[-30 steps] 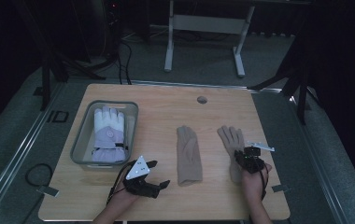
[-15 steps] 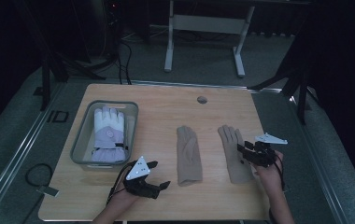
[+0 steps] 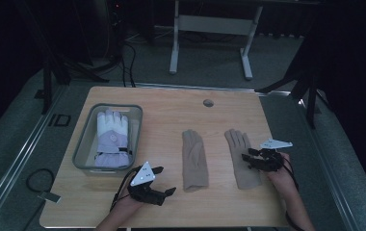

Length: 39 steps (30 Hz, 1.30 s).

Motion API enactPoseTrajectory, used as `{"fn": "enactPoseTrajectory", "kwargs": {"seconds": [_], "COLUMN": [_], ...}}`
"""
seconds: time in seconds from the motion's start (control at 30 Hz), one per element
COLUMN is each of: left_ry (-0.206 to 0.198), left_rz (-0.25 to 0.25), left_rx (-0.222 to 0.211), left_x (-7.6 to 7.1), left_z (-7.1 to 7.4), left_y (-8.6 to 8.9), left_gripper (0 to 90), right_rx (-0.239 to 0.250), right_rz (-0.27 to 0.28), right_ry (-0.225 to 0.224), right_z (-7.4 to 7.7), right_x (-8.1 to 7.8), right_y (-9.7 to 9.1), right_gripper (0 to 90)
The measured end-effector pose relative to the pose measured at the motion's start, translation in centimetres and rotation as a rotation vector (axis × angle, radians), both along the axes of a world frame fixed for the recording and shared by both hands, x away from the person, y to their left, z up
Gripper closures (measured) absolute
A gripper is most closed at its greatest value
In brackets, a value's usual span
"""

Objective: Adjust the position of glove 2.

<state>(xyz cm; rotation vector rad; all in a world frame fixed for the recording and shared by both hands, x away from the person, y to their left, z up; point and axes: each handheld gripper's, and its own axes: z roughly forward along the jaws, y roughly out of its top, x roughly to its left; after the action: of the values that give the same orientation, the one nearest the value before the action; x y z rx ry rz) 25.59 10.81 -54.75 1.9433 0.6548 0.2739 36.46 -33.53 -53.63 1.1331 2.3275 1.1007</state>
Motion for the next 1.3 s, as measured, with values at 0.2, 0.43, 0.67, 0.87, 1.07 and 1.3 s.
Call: {"fn": "enactPoseTrajectory", "kwargs": {"seconds": [0.2, 0.43, 0.67, 0.87, 1.07, 1.3], "left_ry": [0.001, 0.001, -0.002, -0.006, -0.007, -0.010], "left_rz": [0.002, 0.007, 0.006, 0.011, 0.012, 0.012], "left_rx": [-0.002, -0.007, -0.006, -0.006, -0.005, -0.004], "left_x": [0.1, 0.1, 0.1, 0.1, 0.1, 0.1], "left_z": [0.0, 0.0, 0.0, 0.1, 0.2, 0.2], "left_y": [0.1, 0.2, 0.2, 0.3, 0.3, 0.3], "left_gripper": [13.2, 13.2, 13.2, 13.3, 13.3, 13.3], "right_rx": [-0.048, -0.085, -0.012, 0.050, 0.085, 0.115], "right_rz": [0.034, -0.054, -0.189, -0.254, -0.274, -0.268], "right_ry": [0.021, -0.018, 0.004, -0.002, -0.032, -0.048], "right_z": [-1.6, -1.7, -1.2, 1.0, 3.5, 6.0], "right_x": [0.3, -0.6, -1.0, -1.2, -1.9, -2.3], "right_y": [0.0, 1.2, 1.7, 2.6, 4.7, 8.6], "right_gripper": [54.2, 81.1, 84.0, 84.1, 84.0, 83.9]}}
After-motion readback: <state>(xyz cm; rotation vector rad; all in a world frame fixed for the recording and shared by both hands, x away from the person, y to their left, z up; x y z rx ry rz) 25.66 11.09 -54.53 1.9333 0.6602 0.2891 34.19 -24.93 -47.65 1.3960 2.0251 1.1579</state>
